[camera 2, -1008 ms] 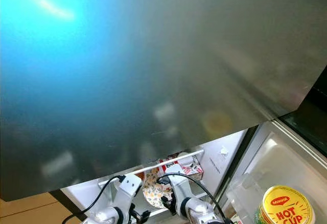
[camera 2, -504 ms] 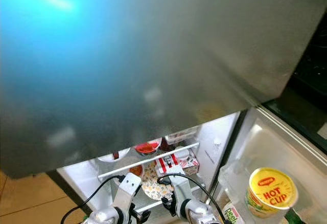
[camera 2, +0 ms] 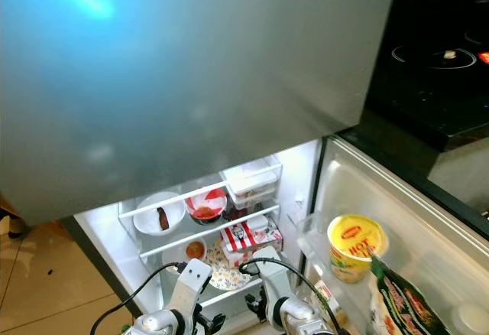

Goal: Restocking fridge

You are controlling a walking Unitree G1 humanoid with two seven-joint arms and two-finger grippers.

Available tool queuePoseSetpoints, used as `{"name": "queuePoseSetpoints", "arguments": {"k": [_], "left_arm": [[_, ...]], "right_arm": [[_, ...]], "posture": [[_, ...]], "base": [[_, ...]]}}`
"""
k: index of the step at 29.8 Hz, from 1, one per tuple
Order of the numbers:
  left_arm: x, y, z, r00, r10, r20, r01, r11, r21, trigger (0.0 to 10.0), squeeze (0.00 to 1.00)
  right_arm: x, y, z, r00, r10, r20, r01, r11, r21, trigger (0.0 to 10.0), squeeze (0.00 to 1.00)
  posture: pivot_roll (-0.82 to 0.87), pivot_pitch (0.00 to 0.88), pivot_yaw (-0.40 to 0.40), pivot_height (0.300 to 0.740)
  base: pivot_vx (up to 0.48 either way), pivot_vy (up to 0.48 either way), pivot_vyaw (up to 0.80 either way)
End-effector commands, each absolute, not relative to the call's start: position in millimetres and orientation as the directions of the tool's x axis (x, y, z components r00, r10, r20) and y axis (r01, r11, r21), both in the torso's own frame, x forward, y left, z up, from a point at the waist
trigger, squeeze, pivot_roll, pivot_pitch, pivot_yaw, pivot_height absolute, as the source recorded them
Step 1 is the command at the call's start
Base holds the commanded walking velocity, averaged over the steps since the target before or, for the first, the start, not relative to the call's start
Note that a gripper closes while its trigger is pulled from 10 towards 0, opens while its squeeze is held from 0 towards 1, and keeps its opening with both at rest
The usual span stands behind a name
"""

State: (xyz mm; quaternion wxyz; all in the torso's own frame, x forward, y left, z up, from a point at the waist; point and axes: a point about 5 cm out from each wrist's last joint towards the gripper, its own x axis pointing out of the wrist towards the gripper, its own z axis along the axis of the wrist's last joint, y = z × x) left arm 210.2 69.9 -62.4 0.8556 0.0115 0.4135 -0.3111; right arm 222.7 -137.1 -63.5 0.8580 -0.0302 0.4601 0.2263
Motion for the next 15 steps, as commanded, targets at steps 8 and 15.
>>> {"name": "queuePoseSetpoints", "arguments": {"k": [8, 15], "left_arm": [[208.7, 69.7, -63.4, 0.458, -0.522, -0.72, 0.539, 0.807, -0.242, 10.0, 0.0], [208.1, 68.9, -63.6, 0.453, -0.525, -0.721, 0.544, 0.803, -0.242, 10.0, 0.0]], "right_arm": [[224.8, -134.0, -62.2, 0.472, 0.365, -0.803, -0.422, 0.893, 0.158, 10.0, 0.0], [224.0, -134.2, -62.7, 0.466, 0.366, -0.806, -0.427, 0.89, 0.157, 10.0, 0.0]], "posture": [[-0.06, 0.0, 0.033, 0.74], [-0.06, 0.0, 0.031, 0.74]], "base": [[-0.379, 0.0, 0.0], [-0.379, 0.0, 0.0]]}}
